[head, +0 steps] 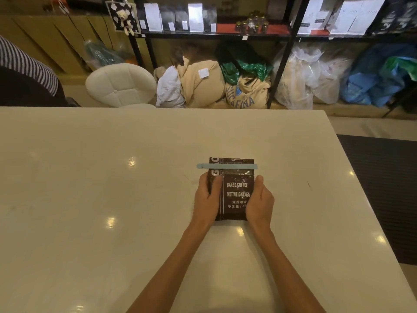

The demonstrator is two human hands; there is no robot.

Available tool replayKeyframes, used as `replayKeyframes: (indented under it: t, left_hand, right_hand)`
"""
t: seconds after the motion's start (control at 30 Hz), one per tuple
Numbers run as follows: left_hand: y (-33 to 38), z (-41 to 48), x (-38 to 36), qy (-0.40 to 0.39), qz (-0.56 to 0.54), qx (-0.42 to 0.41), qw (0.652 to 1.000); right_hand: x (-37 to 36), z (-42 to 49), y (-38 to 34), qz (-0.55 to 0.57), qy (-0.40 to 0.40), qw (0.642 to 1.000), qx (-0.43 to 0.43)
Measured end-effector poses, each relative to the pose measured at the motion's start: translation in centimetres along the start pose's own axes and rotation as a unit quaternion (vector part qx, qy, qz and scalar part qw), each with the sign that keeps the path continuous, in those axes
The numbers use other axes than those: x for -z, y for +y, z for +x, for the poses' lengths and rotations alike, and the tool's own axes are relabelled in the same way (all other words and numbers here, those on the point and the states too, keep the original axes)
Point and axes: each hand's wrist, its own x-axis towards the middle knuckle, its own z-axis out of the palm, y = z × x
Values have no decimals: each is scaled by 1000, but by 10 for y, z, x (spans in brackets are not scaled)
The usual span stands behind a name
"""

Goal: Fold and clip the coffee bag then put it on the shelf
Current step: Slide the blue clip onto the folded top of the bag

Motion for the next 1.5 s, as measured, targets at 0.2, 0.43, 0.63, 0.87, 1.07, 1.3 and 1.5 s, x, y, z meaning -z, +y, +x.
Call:
replayKeyframes:
  t: [0.2,0.43,0.63,0.87,1.07,1.3,1.5]
  left_hand:
    - [-4,-1,25,-97,76,4,992]
    - [-11,3,27,-9,103,-41,994]
    - [-10,1,23,-55,111,-49,991]
    - [-3,1,16,-41,206,-75,975]
    - [-16,27,18,25,231,-58,971]
    - [-15,32,18,7,239,-28,970]
    - [5,27,29,-69,153,28,985]
  right_hand:
    - [14,2,-4,65,-163,984,-15]
    - [5,-4,-10,-19,-225,967,118]
    - [1,-8,-1,77,-232,967,66]
    - [1,-4,-3,11,-234,971,36]
    - [22,15,-31,52,-247,967,46]
    - [14,42,-62,-30,-151,979,132]
    - [12,42,-42,47,-197,979,29]
